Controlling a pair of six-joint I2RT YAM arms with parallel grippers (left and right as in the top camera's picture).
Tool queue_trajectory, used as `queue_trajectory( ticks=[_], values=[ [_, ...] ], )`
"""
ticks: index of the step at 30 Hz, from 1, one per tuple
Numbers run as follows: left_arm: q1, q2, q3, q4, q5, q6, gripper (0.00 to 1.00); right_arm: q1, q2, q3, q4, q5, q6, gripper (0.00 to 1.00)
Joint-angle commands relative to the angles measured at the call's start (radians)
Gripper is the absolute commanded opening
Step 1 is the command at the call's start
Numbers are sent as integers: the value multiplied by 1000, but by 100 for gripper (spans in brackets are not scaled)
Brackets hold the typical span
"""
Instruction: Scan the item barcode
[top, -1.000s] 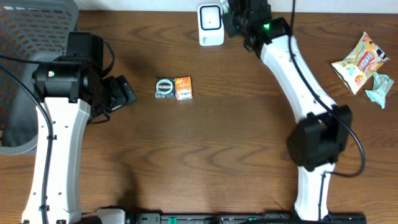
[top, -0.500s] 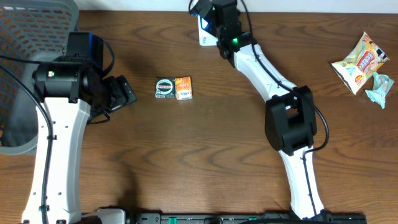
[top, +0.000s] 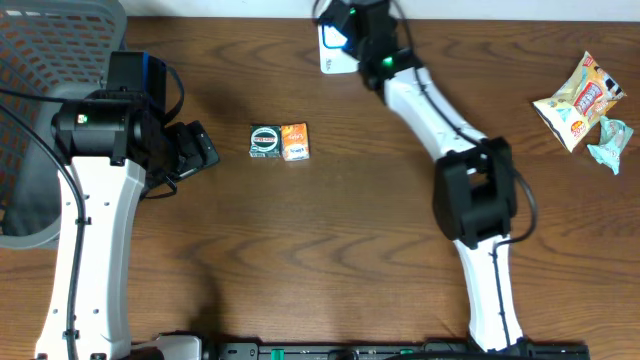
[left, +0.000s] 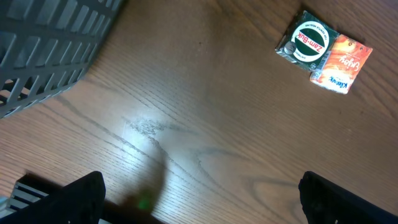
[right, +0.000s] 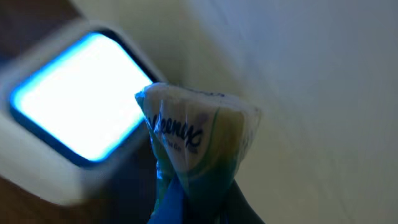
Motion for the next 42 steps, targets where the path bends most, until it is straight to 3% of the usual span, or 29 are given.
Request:
queue_trajectory(
  ticks=[1, 11, 20, 25, 29, 35, 36, 38, 39, 40, 42],
  values=[
    [1, 5, 1, -6, -6, -9, 98, -106, -148, 9, -88, 93, 202, 1],
    [1, 5, 1, -6, -6, -9, 98, -436, -185, 9, -580, 250, 642, 1],
    [1, 5, 1, -6, -6, -9, 98, -682, -185, 8, -785, 194, 1096, 1],
    [0, 5, 1, -6, -6, -9, 98, -780, -184, -14, -827, -55, 1122, 2],
    [0, 5, 1, -6, -6, -9, 98, -823, -184, -67, -797, -64, 1181, 2],
    [0, 5, 1, -6, -6, -9, 98, -843, -184, -153, -715, -64, 1146, 1],
    [0, 5, 1, -6, -6, -9, 98, -843, -184, -161, -709, -64, 1146, 6],
    [1, 5, 1, -6, -6, -9, 98, -843, -184, -173, -702, -65, 1147, 34],
    [1, 5, 1, -6, -6, -9, 98, -842, -184, -172, -702, -64, 1146, 56],
    [0, 5, 1, -6, -6, -9, 98, -840, -185, -171, -703, -64, 1146, 68],
    [1, 5, 1, -6, -6, -9, 98, -835, -190, -153, -708, -64, 1108, 77]
  ],
)
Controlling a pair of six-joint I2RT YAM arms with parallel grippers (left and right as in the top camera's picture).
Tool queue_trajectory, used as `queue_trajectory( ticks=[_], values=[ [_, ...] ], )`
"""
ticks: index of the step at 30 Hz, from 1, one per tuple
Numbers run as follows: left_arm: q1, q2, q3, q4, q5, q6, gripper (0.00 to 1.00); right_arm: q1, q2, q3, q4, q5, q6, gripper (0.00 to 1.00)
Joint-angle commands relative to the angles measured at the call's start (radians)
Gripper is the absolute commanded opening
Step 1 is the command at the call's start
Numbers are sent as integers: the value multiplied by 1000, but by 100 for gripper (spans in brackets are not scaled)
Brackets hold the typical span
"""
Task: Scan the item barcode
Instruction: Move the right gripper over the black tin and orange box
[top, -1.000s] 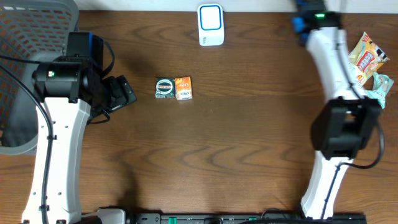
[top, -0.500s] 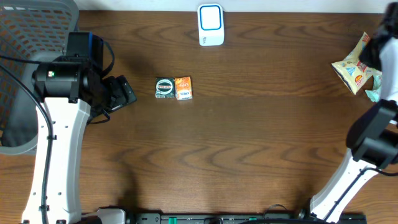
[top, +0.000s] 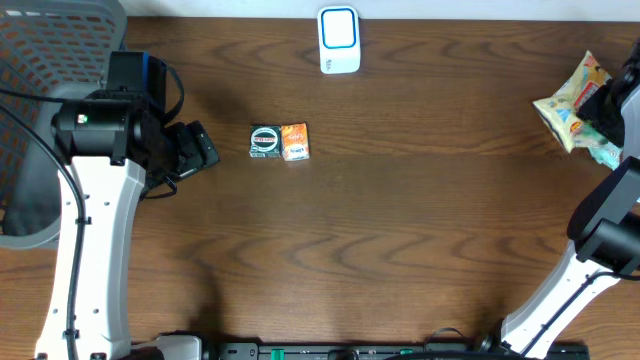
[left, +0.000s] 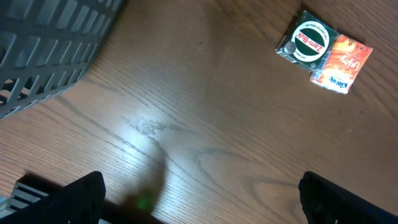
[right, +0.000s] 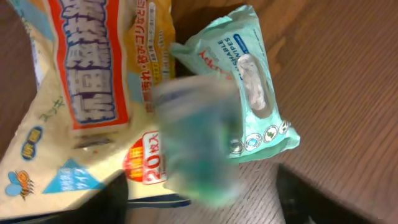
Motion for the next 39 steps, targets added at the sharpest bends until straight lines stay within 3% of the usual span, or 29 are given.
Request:
queue_trajectory(
  ticks=[1, 7, 16, 23, 28, 31, 35, 39],
  values=[
    [1, 5, 1, -6, -6, -9, 98, 9, -11, 28, -10, -2, -50, 79],
    [1, 5, 1, -6, -6, -9, 98, 36, -94, 131, -60, -86, -80, 80],
    [0, 5, 1, -6, -6, -9, 98, 206, -175, 138, 26, -811, -80, 77],
    [1, 5, 1, -6, -6, -9, 98, 492, -114, 135, 26, -750, -225, 75],
    [1, 5, 1, -6, -6, -9, 98, 698, -7, 135, 56, -648, -233, 73],
    [1, 5, 1, -6, -6, -9, 98, 788, 75, 135, 111, -647, -192, 70],
    [0, 5, 1, -6, -6, -9, 97, 858, 159, 135, 169, -648, -106, 56],
    [1, 5, 1, -6, -6, -9, 97, 900, 209, 135, 183, -648, -60, 54]
  ],
)
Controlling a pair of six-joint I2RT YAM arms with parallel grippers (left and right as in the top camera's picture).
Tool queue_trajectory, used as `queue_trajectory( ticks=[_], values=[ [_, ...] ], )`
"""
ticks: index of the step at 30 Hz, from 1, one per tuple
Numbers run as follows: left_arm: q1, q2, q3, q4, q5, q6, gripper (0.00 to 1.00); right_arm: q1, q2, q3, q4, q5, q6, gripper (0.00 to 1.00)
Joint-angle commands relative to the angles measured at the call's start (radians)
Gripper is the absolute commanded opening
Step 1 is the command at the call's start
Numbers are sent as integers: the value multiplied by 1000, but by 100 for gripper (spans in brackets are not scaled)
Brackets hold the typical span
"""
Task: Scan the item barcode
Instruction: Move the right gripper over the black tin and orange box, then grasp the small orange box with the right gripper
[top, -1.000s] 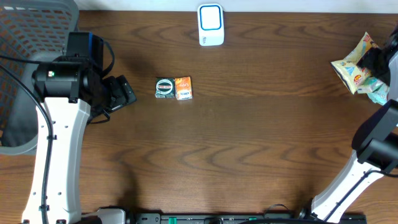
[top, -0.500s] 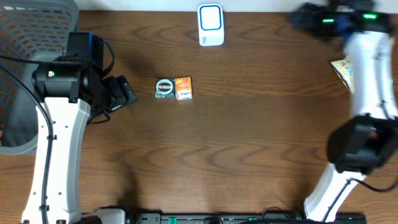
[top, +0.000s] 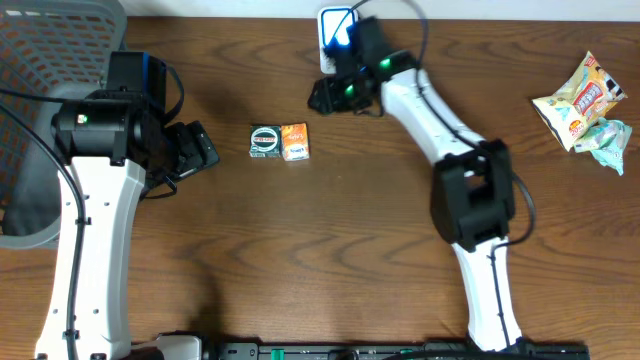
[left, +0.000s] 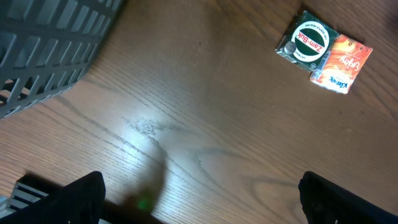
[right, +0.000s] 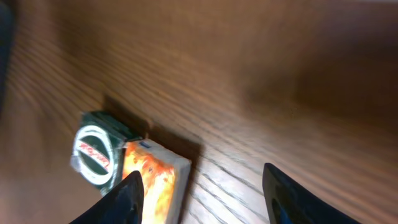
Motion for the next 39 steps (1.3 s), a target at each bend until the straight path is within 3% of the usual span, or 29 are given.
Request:
queue_trajectory(
  ticks=[1, 5, 10, 27, 33, 39],
  values=[
    [1, 5, 1, -6, -6, -9, 98, 19, 22, -1, 7, 8, 73, 54],
    [0, 5, 1, -6, -6, -9, 98, 42, 41, -1, -4, 8, 97, 49],
    [1, 5, 1, -6, -6, -9, 98, 73, 63, -1, -1, 8, 107, 57],
    [0, 5, 1, -6, -6, -9, 98, 80, 92, -37, -80, 12, 135, 52],
    [0, 5, 1, -6, -6, -9, 98, 80, 92, -79, -76, 16, 135, 39],
    [0, 5, 1, -6, -6, -9, 98, 75, 91, -80, -79, -16, 135, 12]
  ],
)
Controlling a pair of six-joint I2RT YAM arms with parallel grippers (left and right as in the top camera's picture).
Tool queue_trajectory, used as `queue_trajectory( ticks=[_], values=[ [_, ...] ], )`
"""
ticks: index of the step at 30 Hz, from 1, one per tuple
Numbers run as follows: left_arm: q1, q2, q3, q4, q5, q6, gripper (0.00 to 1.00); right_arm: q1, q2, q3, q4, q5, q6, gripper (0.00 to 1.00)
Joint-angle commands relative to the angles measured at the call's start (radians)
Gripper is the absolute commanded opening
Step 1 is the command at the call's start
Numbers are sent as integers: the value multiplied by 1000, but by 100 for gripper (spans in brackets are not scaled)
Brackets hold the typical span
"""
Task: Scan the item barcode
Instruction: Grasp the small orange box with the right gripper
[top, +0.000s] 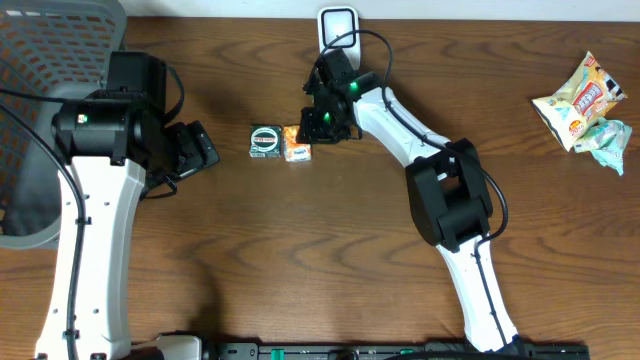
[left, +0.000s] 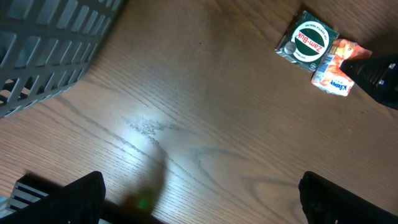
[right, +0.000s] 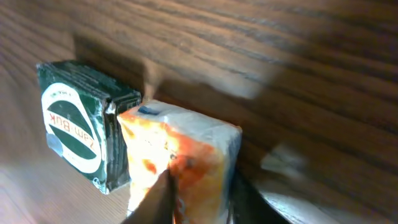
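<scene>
An orange tissue pack (top: 296, 146) lies on the wooden table against a green Zam-Buk box (top: 265, 140). My right gripper (top: 311, 131) has come down on the pack. In the right wrist view its fingers (right: 157, 194) press both sides of the orange pack (right: 180, 140), which looks pinched, with the green box (right: 74, 134) to its left. The white scanner (top: 338, 25) stands at the back edge. My left gripper (left: 199, 199) hangs open over bare wood, left of the box (left: 309, 43) and the pack (left: 333, 74).
A grey mesh basket (top: 40, 60) fills the back left corner, beside my left arm. A yellow snack bag (top: 580, 95) and a teal wipes pack (top: 608, 140) lie at the far right.
My right gripper was open above the table near the scanner, with the box and pack ahead of it. Now it is lower and to the left, shut on the orange pack. The left arm has not moved.
My right gripper held a Kleenex pack in front of the lit scanner. Then it was at the far right over the snack bag and wipes, with that pack blurred between its fingers. Then it was back near the scanner, empty. Now it grips the orange pack.
</scene>
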Motion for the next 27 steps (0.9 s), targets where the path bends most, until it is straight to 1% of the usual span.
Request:
queue_trajectory(
  ticks=[1, 2, 5, 10, 12, 15, 17, 19, 22, 24, 27],
  values=[
    [0, 5, 1, -6, -6, -9, 98, -7, 34, -39, -19, 7, -1, 4],
    [1, 5, 1, -6, -6, -9, 98, -14, 34, -36, -19, -20, -8, 1],
    [1, 5, 1, -6, -6, -9, 98, -51, 26, -31, -15, -140, -34, 1],
    [1, 5, 1, -6, -6, -9, 98, -134, 17, -31, -18, -436, -93, 1],
    [1, 5, 1, -6, -6, -9, 98, -170, 17, -31, -19, -534, -87, 1],
    [1, 5, 1, -6, -6, -9, 98, -216, 17, -31, -33, -630, -76, 1],
    [0, 5, 1, -6, -6, -9, 98, -244, 17, -31, -47, -719, -129, 1],
    [0, 5, 1, -6, -6, -9, 98, -271, 17, -31, -47, -857, -253, 1],
    [1, 5, 1, -6, -6, -9, 98, -308, 17, -31, -46, -1031, -371, 1],
    [0, 5, 1, -6, -6, -9, 97, -328, 17, -31, -46, -1082, -390, 1],
    [1, 5, 1, -6, -6, -9, 98, -364, 17, -31, -47, -1093, -389, 1]
  ],
)
